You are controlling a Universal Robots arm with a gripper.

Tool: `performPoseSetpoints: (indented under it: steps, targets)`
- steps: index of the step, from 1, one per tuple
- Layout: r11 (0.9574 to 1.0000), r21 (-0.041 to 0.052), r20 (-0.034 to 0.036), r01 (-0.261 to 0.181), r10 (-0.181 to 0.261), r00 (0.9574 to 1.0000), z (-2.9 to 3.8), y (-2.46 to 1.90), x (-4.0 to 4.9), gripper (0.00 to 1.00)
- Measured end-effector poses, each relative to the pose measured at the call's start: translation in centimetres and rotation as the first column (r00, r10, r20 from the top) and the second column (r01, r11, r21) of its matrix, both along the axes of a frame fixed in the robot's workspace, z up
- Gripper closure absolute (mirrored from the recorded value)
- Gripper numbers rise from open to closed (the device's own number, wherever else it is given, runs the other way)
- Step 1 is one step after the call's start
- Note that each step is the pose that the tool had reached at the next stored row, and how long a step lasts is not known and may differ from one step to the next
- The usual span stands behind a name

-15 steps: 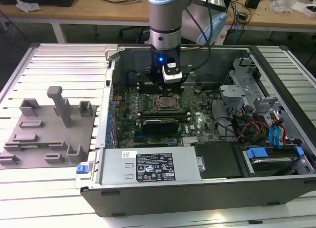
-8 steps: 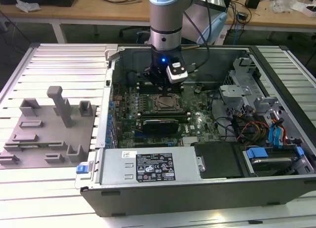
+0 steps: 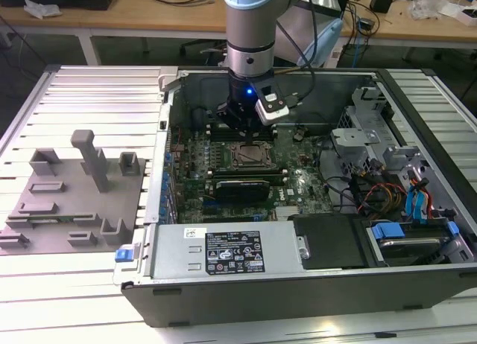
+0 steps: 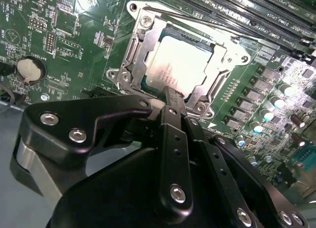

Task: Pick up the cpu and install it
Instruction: 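Install the first cpu locking lever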

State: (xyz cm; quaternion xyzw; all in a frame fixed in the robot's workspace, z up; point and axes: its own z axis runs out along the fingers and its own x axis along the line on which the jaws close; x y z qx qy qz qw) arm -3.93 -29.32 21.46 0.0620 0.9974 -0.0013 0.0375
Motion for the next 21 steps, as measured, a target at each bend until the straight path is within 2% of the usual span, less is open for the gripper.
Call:
performPoseSetpoints:
  steps: [4,10,13,14,19,21]
  targets:
    - [1.0000,-0.0002,-0.0002,-0.001,0.001,1.0000,0.01,-0.64,-0.01,0.89]
    - [1.0000,-0.0002,-0.0002,-0.007,0.007,1.0000,0.01,-1.92,-0.01,0.89]
    - [0.9999,-0.0005,-0.0002,-0.014,0.014,0.9999,0.03,-2.19,-0.01,0.89]
    - [0.9999,-0.0004,-0.0002,-0.014,0.014,0.9999,0.21,-2.19,-0.01,0.89]
    - [0.9999,-0.0003,-0.0001,-0.014,0.014,0.9999,2.05,-2.20,-0.01,0.89]
    - [0.9999,-0.0003,-0.0002,-0.014,0.014,0.9999,2.58,-2.19,-0.01,0.89]
